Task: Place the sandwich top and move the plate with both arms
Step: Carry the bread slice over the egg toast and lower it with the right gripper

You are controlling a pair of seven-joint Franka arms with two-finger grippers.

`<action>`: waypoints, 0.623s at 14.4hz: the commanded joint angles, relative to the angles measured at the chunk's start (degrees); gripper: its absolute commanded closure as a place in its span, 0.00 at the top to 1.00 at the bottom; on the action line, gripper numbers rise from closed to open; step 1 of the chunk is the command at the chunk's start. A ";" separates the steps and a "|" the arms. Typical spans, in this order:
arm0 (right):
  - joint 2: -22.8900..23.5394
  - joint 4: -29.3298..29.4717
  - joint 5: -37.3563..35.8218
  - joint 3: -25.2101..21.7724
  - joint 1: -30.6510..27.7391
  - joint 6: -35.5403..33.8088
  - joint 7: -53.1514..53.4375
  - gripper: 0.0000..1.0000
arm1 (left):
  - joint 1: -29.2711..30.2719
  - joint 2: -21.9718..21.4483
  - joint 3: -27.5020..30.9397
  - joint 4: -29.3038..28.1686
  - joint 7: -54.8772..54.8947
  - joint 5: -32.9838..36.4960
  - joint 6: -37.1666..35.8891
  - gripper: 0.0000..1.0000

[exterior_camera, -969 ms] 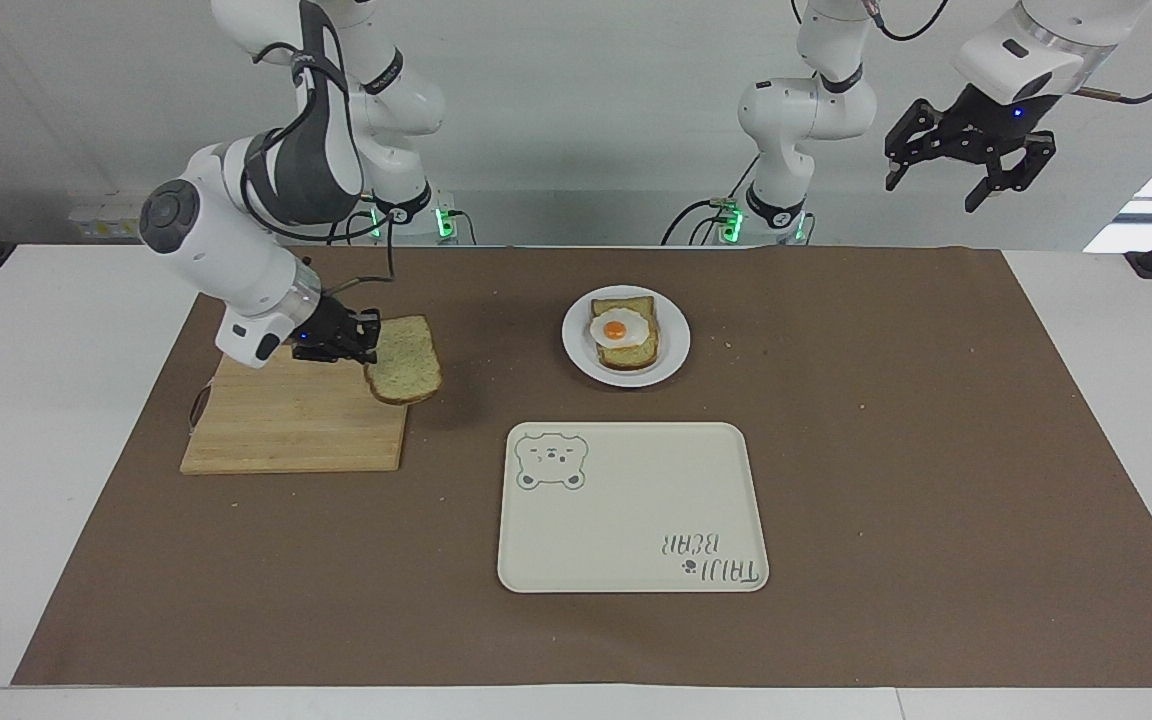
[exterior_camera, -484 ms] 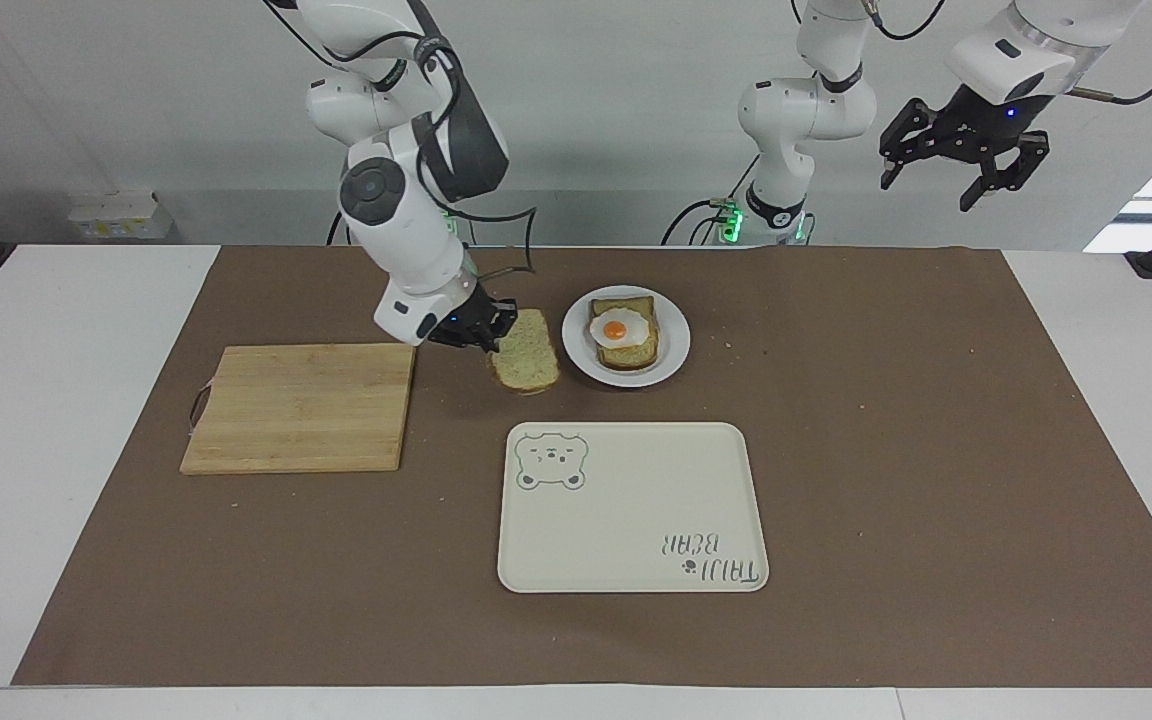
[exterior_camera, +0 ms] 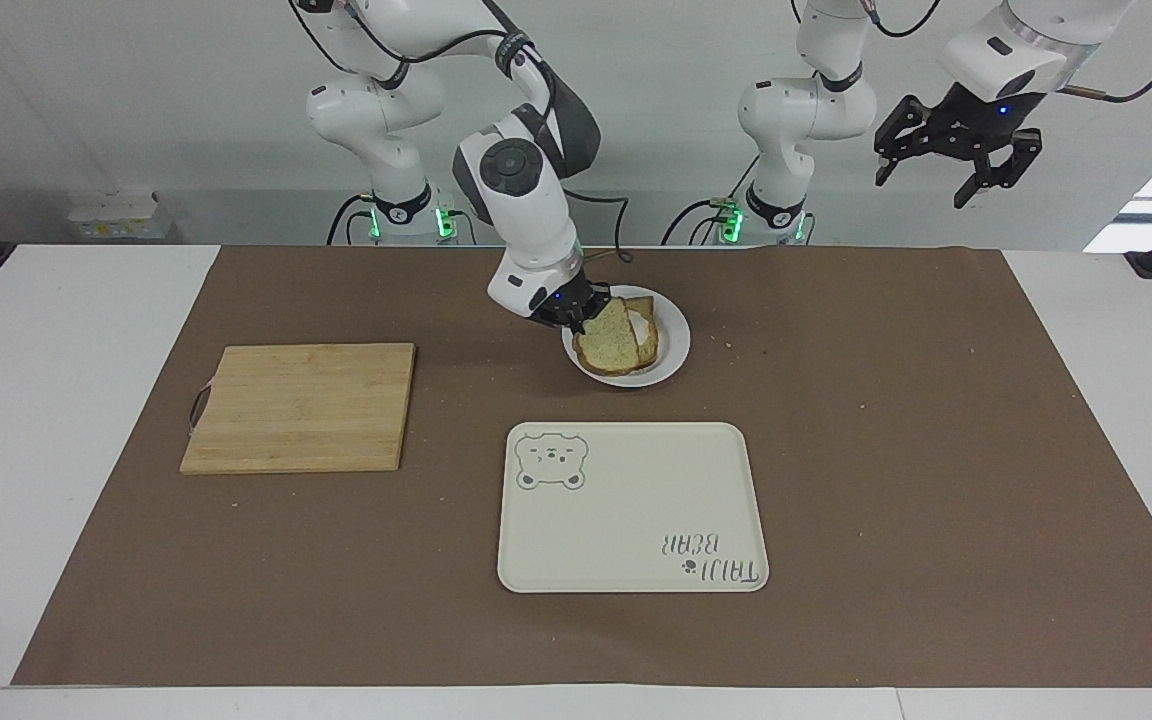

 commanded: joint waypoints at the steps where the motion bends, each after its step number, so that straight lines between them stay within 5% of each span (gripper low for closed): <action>1: -0.71 -1.61 3.18 -0.25 -0.02 1.25 0.15 0.00 | -0.36 -1.68 0.11 -2.08 -0.24 -0.59 0.65 1.00; 9: 2.19 -4.43 5.82 -0.25 3.67 8.10 3.31 0.00 | -0.36 -1.68 0.11 -2.08 -0.32 -0.59 0.65 1.00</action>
